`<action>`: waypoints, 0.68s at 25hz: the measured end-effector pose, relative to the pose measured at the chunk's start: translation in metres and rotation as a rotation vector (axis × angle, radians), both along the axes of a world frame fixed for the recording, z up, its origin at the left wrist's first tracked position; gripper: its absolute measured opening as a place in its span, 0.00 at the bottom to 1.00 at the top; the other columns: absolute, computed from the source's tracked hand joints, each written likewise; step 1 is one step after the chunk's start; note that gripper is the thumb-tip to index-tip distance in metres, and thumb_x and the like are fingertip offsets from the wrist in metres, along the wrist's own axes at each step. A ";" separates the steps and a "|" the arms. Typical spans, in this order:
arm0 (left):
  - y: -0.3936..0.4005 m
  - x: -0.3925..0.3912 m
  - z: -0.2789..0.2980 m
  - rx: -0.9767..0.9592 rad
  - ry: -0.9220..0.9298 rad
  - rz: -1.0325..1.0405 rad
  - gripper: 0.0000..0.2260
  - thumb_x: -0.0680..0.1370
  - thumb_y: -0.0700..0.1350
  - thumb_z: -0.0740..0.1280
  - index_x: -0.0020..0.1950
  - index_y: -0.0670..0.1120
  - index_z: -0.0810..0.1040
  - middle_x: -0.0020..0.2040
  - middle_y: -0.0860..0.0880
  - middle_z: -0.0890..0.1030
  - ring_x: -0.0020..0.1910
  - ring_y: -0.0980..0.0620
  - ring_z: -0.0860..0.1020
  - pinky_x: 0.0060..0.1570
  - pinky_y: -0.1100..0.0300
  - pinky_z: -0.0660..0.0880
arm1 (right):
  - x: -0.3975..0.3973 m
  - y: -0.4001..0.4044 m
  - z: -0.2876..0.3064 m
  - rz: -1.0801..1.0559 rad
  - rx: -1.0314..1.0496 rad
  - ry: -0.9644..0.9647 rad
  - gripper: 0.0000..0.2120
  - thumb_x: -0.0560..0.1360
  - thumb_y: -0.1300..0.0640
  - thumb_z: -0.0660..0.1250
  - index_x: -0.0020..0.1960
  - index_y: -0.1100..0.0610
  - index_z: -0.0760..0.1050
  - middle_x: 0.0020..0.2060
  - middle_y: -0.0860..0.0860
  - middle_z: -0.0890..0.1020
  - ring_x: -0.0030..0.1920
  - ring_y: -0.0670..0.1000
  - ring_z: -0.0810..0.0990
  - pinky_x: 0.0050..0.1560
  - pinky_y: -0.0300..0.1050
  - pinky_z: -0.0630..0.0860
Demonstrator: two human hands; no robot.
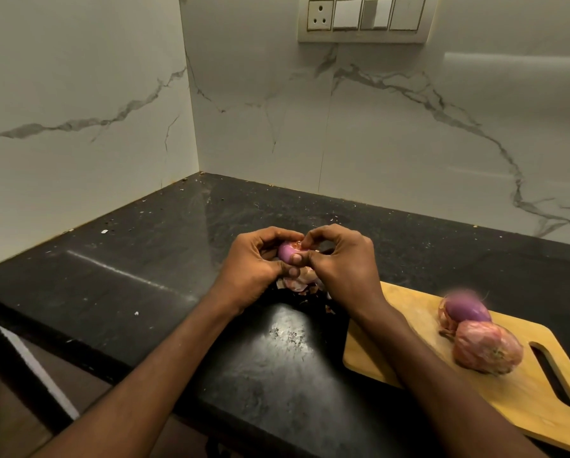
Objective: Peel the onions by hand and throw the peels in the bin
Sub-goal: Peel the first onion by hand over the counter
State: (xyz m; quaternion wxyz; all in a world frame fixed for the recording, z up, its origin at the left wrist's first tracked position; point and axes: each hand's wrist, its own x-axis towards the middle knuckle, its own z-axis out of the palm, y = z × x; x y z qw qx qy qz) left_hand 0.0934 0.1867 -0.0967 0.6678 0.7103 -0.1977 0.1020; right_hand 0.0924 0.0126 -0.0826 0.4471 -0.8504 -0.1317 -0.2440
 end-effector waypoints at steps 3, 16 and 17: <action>0.000 -0.002 0.001 0.053 -0.016 -0.011 0.24 0.66 0.24 0.77 0.59 0.41 0.84 0.54 0.47 0.87 0.56 0.49 0.85 0.57 0.56 0.82 | 0.002 -0.003 0.001 0.039 -0.017 0.084 0.07 0.70 0.60 0.81 0.45 0.52 0.85 0.44 0.43 0.84 0.47 0.43 0.82 0.43 0.38 0.79; 0.001 0.000 0.000 -0.068 0.049 -0.023 0.20 0.72 0.27 0.74 0.63 0.39 0.82 0.56 0.44 0.86 0.57 0.46 0.85 0.53 0.56 0.83 | 0.002 -0.004 0.005 0.146 0.024 0.004 0.05 0.76 0.65 0.73 0.49 0.56 0.82 0.46 0.48 0.83 0.48 0.47 0.83 0.47 0.50 0.84; 0.002 0.000 0.000 -0.087 0.064 -0.027 0.19 0.73 0.29 0.75 0.63 0.40 0.82 0.56 0.44 0.86 0.57 0.45 0.85 0.53 0.55 0.83 | 0.002 -0.006 0.006 0.159 0.043 0.020 0.07 0.77 0.65 0.73 0.51 0.55 0.82 0.48 0.48 0.83 0.49 0.46 0.83 0.48 0.47 0.84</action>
